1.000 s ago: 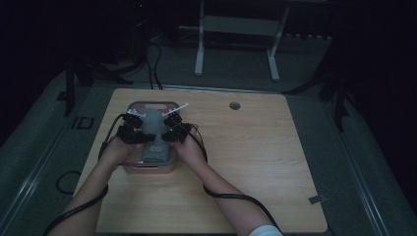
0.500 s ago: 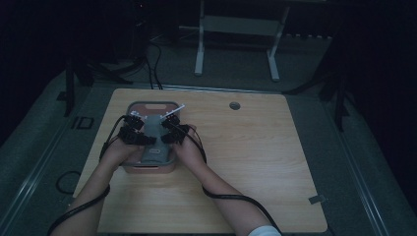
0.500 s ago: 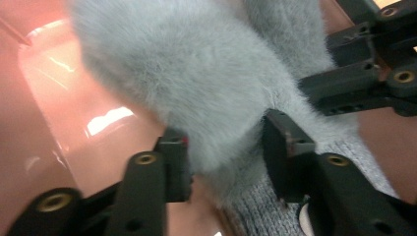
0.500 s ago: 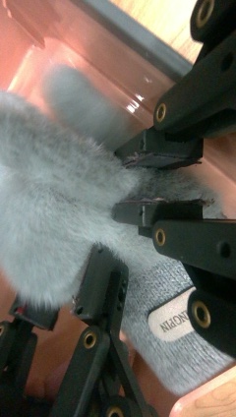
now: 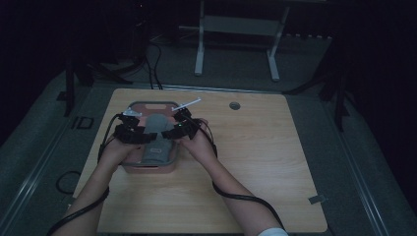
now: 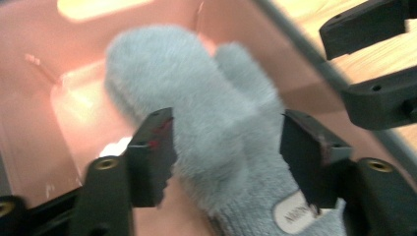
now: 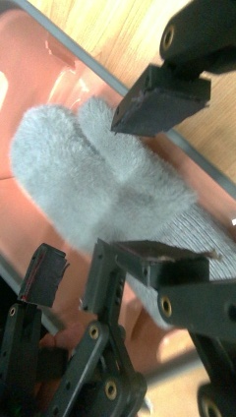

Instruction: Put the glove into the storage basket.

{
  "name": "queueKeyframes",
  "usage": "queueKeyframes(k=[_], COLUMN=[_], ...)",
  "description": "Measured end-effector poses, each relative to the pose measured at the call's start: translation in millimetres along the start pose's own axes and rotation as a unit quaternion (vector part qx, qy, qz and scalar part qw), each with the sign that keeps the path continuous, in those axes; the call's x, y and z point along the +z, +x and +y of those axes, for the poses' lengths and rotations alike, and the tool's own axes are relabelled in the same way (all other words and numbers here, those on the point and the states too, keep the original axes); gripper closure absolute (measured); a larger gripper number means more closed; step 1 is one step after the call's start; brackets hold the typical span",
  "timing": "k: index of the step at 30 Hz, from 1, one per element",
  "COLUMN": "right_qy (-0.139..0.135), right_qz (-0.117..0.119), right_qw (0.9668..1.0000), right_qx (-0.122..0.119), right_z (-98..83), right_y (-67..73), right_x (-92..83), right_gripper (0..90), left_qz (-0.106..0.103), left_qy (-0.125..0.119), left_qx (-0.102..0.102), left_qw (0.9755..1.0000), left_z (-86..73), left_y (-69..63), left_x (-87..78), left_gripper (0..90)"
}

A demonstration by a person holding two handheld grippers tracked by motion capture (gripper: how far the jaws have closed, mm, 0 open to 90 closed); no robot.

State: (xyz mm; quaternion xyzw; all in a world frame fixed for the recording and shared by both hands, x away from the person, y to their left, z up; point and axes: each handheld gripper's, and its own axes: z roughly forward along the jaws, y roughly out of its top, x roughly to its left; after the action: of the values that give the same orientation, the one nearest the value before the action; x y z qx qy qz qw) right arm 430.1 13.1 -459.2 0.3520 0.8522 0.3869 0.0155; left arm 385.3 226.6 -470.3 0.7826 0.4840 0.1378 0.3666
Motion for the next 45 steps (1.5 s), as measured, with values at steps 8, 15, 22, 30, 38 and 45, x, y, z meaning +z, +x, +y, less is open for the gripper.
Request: queueKeyframes(k=[8, 15, 22, 30, 38, 45], right_qy=[-0.016, -0.024, -0.026, -0.026, -0.031, -0.034], right_qz=[0.035, 0.038, 0.03, 0.023, 0.015, 0.009], right_qw=[0.9991, 0.9985, 0.9977, 0.9957, 0.9949, 0.9948], right_qx=[-0.015, -0.031, -0.054, -0.085, -0.095, -0.096], right_z=[-11.1, -25.7, -43.6, -67.7, -86.7, -109.2], right_y=[-6.1, -9.7, -16.6, -23.6, -31.7, -41.6], right_x=[-26.0, -40.4, -52.2, -68.4, -86.0, -99.7], right_gripper=[20.5, 18.8, 18.4, 18.3, 18.1, 17.4], left_qz=[0.004, 0.0, -0.008, -0.021, -0.046, -0.075], left_qy=[-0.05, -0.063, -0.078, -0.09, -0.099, -0.109], left_qx=[0.017, 0.028, 0.041, 0.062, 0.091, 0.119], left_qw=[0.9986, 0.9976, 0.9961, 0.9938, 0.9899, 0.9841], left_z=[-9.0, -14.4, -16.9, -18.6, -19.7, -22.1], left_y=[-12.0, -22.2, -35.6, -61.0, -89.7, -117.5], left_x=[-9.0, -12.2, -18.7, -17.2, -14.0, -10.1], left_gripper=[20.4, 16.6, 14.9, 14.9, 14.9, 14.9])
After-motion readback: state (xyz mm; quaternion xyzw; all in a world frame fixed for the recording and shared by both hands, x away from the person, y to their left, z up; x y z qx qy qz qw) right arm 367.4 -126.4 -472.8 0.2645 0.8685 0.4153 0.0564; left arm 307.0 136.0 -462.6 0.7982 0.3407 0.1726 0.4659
